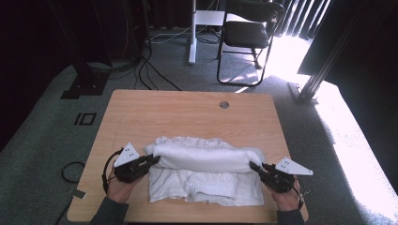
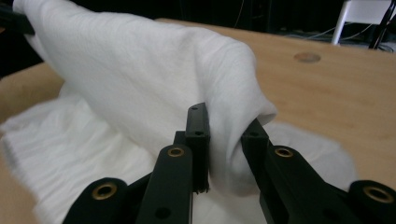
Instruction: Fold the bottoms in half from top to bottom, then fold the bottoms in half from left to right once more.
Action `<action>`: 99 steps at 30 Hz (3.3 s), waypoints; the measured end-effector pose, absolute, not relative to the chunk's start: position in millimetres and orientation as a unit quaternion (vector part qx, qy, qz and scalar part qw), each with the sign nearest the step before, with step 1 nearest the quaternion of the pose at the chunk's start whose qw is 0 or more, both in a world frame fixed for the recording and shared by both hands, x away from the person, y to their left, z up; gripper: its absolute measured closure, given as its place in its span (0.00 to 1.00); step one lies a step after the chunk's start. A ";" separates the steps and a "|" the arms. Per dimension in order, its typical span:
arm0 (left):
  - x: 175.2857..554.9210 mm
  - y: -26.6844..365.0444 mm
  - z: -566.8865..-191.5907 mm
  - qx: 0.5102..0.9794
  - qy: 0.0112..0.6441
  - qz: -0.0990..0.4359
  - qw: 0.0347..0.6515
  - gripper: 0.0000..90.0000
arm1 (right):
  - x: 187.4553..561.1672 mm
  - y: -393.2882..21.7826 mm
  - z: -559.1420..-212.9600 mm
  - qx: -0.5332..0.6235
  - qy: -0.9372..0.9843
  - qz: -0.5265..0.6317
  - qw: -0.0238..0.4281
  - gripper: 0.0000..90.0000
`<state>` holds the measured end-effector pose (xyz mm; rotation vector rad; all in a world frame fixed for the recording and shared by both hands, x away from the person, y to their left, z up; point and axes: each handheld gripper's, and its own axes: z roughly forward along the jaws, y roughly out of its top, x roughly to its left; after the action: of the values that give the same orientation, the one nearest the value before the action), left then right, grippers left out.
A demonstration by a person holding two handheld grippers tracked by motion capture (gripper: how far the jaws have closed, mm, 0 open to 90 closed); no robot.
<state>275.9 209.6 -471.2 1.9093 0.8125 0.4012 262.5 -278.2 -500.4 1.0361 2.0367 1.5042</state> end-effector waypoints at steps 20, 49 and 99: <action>303.1 172.5 -454.1 0.771 0.340 0.136 0.520 0.66 | 280.1 -246.2 -468.4 0.420 0.730 0.478 0.250 0.49; 302.1 157.0 -544.7 0.827 0.383 0.132 0.390 0.72 | 281.1 -204.6 -560.3 0.479 0.768 0.376 0.197 0.45; 412.4 237.2 -544.7 0.714 0.578 0.127 0.374 0.20 | 379.2 -131.3 -496.1 0.417 0.755 0.453 0.226 0.41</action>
<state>412.4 237.2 -544.7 1.8285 1.4814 0.3265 379.2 -131.3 -496.1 1.1491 2.0818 1.2497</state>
